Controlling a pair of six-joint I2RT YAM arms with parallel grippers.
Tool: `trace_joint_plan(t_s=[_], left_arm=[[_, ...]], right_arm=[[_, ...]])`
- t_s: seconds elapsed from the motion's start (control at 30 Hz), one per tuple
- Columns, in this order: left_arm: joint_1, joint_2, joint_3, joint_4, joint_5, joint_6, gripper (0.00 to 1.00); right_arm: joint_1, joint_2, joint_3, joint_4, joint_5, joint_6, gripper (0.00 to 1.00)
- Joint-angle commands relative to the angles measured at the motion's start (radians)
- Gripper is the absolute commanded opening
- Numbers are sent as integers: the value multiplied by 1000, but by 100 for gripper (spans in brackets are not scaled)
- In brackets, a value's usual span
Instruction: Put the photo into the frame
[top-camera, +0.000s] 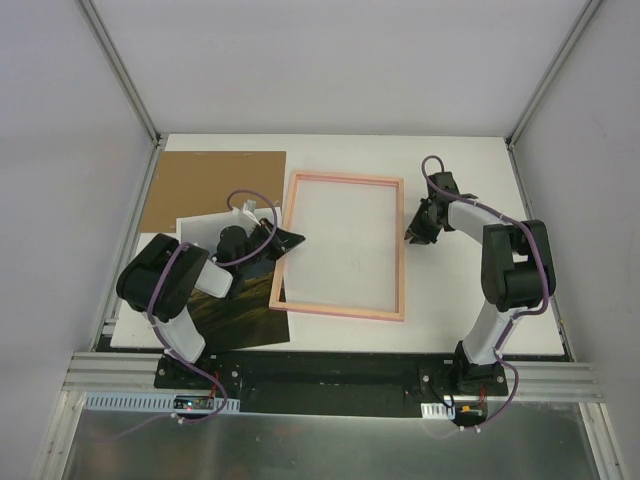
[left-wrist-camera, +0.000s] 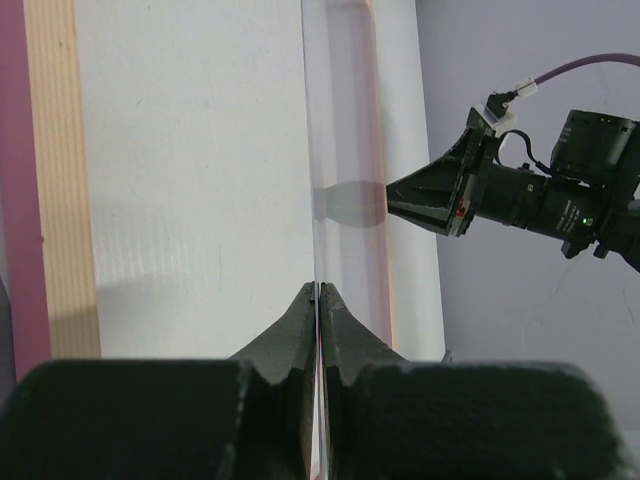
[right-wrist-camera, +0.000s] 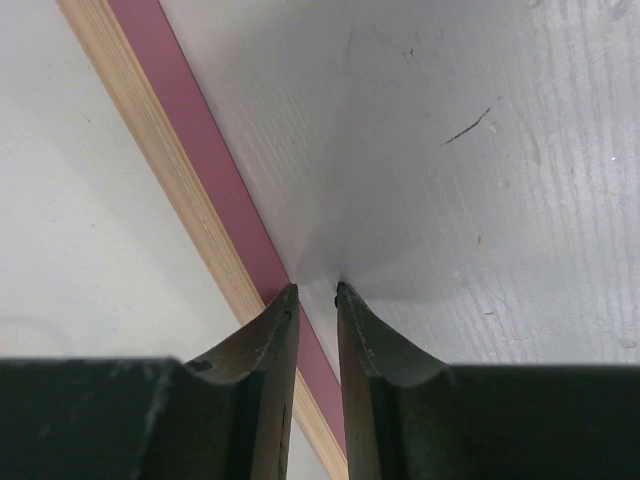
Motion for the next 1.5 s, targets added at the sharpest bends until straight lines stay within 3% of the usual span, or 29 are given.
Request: trace_joint_plan(t_s=[0.0, 0.37, 0.7, 1.47], left_arm=[[18, 4, 30, 422, -34, 21, 0], [19, 53, 41, 422, -37, 18, 0], [12, 48, -5, 422, -55, -72, 0], [9, 104, -22, 420, 71, -126, 0]], right_arm=[[14, 9, 40, -7, -8, -2, 24], [18, 17, 66, -24, -6, -9, 24], [22, 32, 65, -20, -4, -6, 24], [31, 62, 74, -1, -12, 6, 24]])
